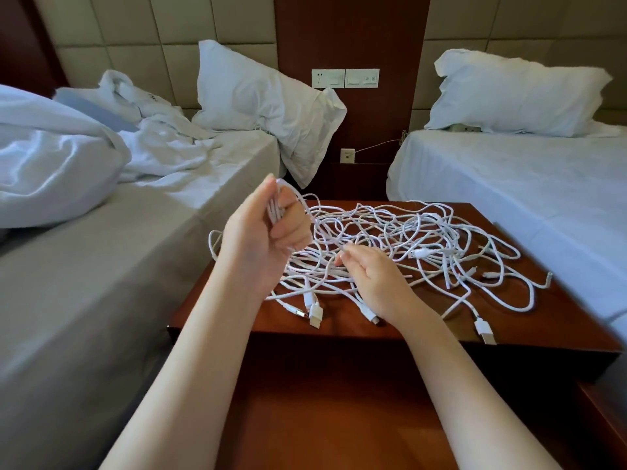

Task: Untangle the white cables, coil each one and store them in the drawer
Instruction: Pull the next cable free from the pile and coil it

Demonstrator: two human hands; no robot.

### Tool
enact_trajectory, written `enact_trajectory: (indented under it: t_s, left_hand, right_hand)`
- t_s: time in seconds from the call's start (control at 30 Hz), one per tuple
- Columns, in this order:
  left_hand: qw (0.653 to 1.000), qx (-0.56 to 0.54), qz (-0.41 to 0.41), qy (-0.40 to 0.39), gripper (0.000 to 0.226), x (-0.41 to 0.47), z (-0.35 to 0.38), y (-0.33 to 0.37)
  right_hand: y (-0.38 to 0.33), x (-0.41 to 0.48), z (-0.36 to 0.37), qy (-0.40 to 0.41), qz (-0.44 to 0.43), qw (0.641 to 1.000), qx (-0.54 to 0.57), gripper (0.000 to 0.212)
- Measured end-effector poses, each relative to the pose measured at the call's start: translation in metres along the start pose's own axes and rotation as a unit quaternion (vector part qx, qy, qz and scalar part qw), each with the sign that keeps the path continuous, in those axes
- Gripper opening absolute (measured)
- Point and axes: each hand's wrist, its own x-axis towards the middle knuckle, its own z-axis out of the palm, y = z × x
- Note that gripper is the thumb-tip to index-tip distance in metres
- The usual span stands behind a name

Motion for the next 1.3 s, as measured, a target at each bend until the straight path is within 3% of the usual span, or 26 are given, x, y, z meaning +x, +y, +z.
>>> enact_trajectory:
  t_s: [0.17,0.27,0.37,0.43,0.53,0.67,0.9,0.97,1.03,1.1,1.17,1.3]
  left_hand:
    - [0.996,-0.082,0.018,0.036,0.021,-0.003,0.010,-0.001]
    - [0.987,-0.079,0.050,0.133,0.030,0.005,0.013,-0.006]
    - [0.965,-0.068,0.093,0.235,0.029,0.010,0.005,-0.013]
    - [0.951,-0.014,0.129,0.280,0.029,0.009,-0.007,-0.018]
    - [0.905,0.219,0.144,0.335,0.032,0.007,-0.020,-0.028]
    - [0.799,0.514,0.136,0.280,0.034,0.005,-0.019,-0.043]
    - [0.660,0.728,0.090,0.161,0.019,-0.003,-0.003,-0.053]
    - [0.666,0.733,0.061,0.123,0.021,-0.005,0.001,-0.053]
    - [0.713,0.692,0.024,0.107,0.031,-0.007,0.004,-0.052]
    - [0.736,0.670,-0.007,0.098,0.031,-0.008,0.006,-0.050]
    - [0.730,0.680,-0.026,0.067,0.029,-0.009,0.007,-0.047]
    - [0.678,0.735,-0.003,0.025,0.037,-0.007,0.006,-0.045]
  right_hand:
    - [0.005,-0.003,0.011,0.046,-0.117,0.978,-0.164,0.021]
    - [0.001,-0.004,0.009,0.045,-0.162,0.968,-0.184,0.018]
    - [-0.001,-0.003,0.008,0.053,-0.154,0.971,-0.172,0.023]
    - [0.000,-0.003,0.008,0.063,-0.149,0.975,-0.150,0.031]
    - [0.002,-0.002,0.009,0.067,-0.132,0.979,-0.139,0.033]
    - [0.002,-0.002,0.007,0.114,-0.123,0.979,-0.116,0.040]
    - [-0.001,-0.005,0.002,0.225,-0.107,0.968,-0.029,0.030]
    - [-0.002,-0.006,0.002,0.235,-0.116,0.965,-0.021,0.029]
    - [-0.003,-0.007,0.001,0.239,-0.123,0.963,-0.023,0.029]
    - [-0.005,-0.008,0.001,0.241,-0.121,0.963,-0.018,0.029]
    - [-0.006,-0.008,0.000,0.240,-0.124,0.963,-0.017,0.028]
    - [-0.006,-0.009,-0.001,0.248,-0.154,0.955,-0.050,0.027]
